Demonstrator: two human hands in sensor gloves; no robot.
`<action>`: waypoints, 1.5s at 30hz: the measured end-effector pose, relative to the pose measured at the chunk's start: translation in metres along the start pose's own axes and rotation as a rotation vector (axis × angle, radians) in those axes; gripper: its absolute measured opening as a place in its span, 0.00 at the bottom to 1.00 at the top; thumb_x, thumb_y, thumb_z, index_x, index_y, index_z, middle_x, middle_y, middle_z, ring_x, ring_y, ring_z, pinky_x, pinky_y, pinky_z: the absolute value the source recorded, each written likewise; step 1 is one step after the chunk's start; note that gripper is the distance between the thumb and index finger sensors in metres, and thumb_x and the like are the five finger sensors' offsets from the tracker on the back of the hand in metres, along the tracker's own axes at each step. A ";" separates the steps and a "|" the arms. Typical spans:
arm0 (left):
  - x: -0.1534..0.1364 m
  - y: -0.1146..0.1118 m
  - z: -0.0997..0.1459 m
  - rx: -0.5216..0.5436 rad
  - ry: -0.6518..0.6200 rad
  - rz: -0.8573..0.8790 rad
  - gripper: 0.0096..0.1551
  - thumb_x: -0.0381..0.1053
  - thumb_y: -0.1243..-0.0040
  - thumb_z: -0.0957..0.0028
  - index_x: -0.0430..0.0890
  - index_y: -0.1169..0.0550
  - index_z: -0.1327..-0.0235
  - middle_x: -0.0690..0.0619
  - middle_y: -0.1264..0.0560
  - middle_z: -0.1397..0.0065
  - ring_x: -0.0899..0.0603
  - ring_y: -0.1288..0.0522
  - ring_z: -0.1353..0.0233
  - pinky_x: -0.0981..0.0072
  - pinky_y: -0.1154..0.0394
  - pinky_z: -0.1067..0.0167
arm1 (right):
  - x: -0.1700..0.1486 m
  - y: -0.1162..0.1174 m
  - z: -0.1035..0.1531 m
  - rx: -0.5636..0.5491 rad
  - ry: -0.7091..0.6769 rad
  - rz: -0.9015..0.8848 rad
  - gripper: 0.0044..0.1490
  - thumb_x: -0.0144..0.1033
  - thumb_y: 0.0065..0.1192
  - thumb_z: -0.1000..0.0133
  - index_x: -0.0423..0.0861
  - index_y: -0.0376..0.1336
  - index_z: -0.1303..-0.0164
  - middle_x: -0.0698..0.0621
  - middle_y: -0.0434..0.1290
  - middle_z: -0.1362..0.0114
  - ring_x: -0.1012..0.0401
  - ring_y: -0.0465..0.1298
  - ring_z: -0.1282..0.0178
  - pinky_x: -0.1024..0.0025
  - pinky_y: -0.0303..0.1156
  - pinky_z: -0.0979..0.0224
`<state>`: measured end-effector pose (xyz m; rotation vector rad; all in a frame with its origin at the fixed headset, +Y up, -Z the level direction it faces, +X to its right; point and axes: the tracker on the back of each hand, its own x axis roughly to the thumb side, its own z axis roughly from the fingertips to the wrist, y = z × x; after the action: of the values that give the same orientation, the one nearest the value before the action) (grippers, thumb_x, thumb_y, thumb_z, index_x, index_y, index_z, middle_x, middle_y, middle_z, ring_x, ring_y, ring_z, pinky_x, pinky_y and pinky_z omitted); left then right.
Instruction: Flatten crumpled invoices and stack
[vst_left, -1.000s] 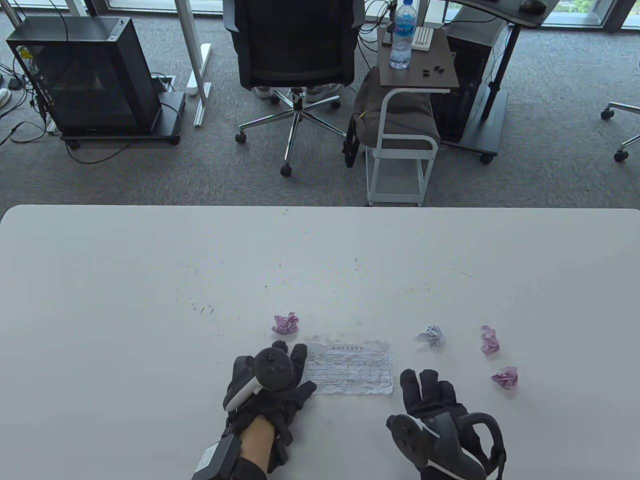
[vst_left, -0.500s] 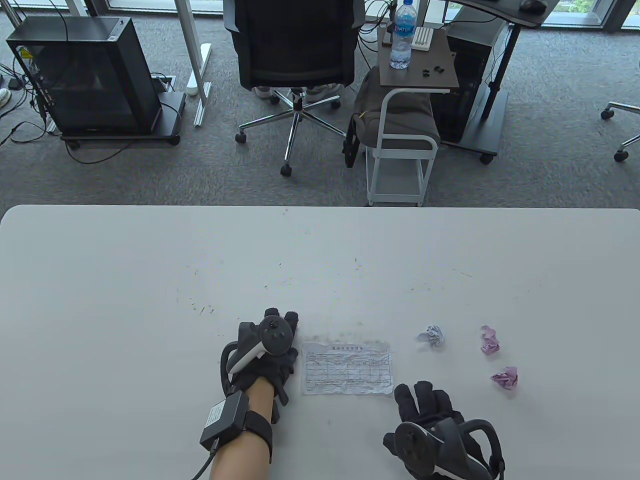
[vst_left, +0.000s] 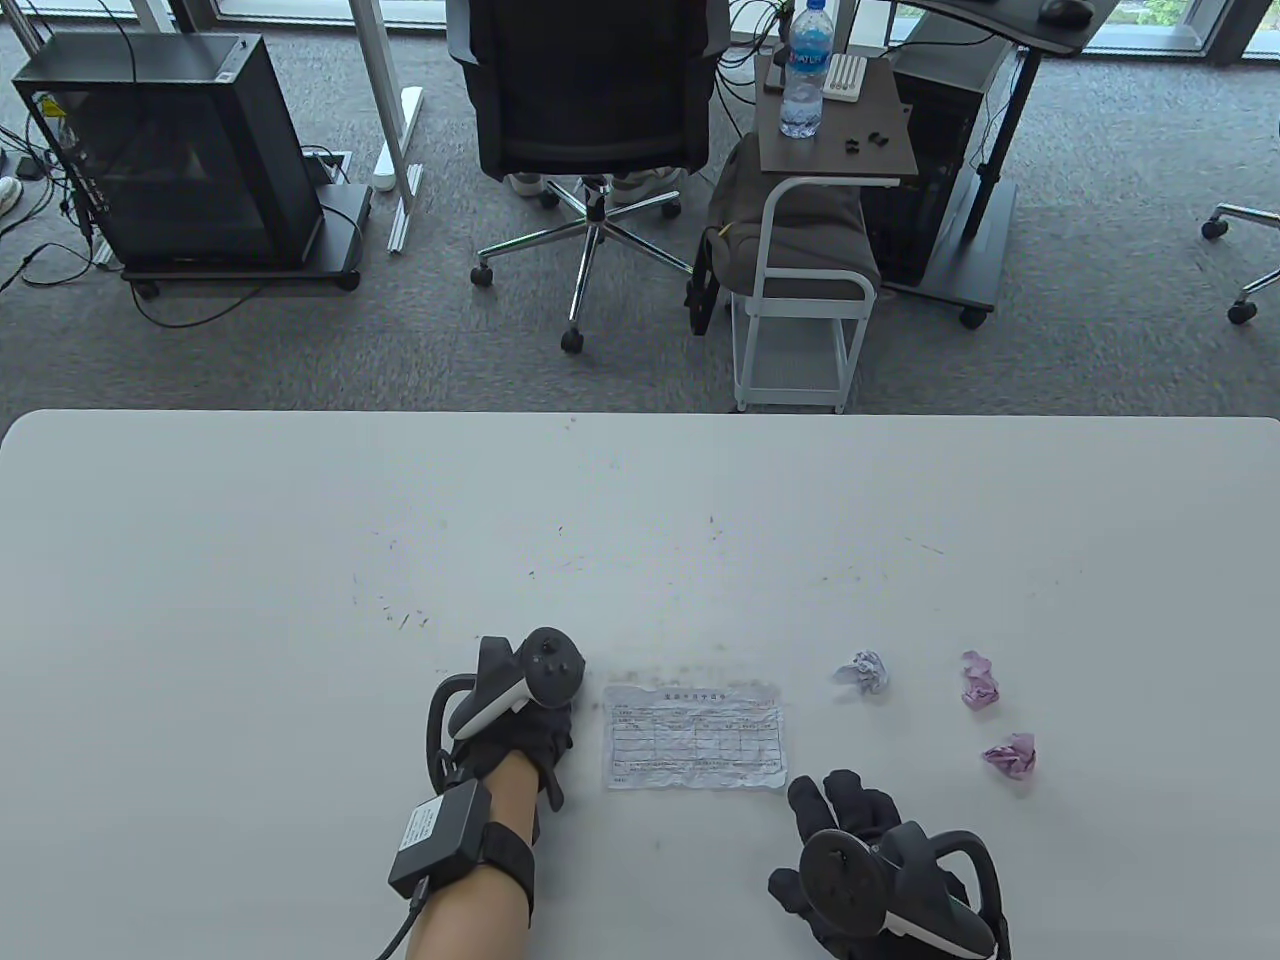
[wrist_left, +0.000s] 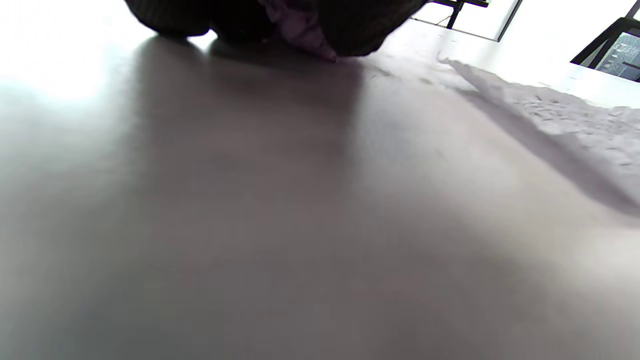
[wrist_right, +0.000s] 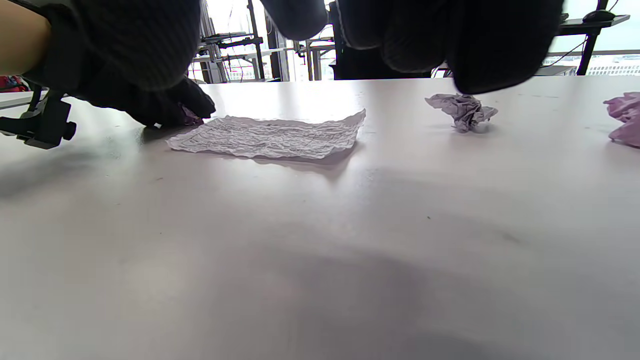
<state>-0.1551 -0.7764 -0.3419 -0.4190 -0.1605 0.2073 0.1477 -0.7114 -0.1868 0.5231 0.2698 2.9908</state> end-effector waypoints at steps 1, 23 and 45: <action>-0.002 0.000 0.009 0.004 0.008 0.035 0.28 0.37 0.44 0.39 0.43 0.33 0.24 0.34 0.40 0.26 0.29 0.33 0.35 0.41 0.30 0.42 | 0.000 0.001 0.000 0.010 0.003 -0.015 0.50 0.58 0.60 0.43 0.42 0.45 0.21 0.28 0.50 0.20 0.34 0.62 0.28 0.39 0.71 0.37; 0.048 0.003 0.143 0.221 -0.535 0.644 0.33 0.40 0.42 0.39 0.39 0.36 0.21 0.34 0.34 0.30 0.39 0.19 0.41 0.37 0.25 0.39 | -0.009 0.005 -0.003 0.014 -0.077 -0.199 0.51 0.56 0.60 0.42 0.41 0.44 0.22 0.27 0.51 0.21 0.34 0.62 0.29 0.42 0.71 0.37; 0.064 -0.002 0.151 0.173 -0.690 0.676 0.37 0.38 0.33 0.44 0.36 0.36 0.24 0.38 0.25 0.35 0.43 0.13 0.48 0.44 0.22 0.40 | 0.038 -0.019 -0.023 -0.052 -0.344 -0.794 0.45 0.47 0.65 0.42 0.37 0.50 0.24 0.30 0.65 0.27 0.41 0.75 0.38 0.46 0.77 0.43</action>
<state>-0.1225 -0.7049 -0.1982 -0.2005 -0.6733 1.0254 0.1050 -0.6913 -0.1990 0.7055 0.2832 2.1009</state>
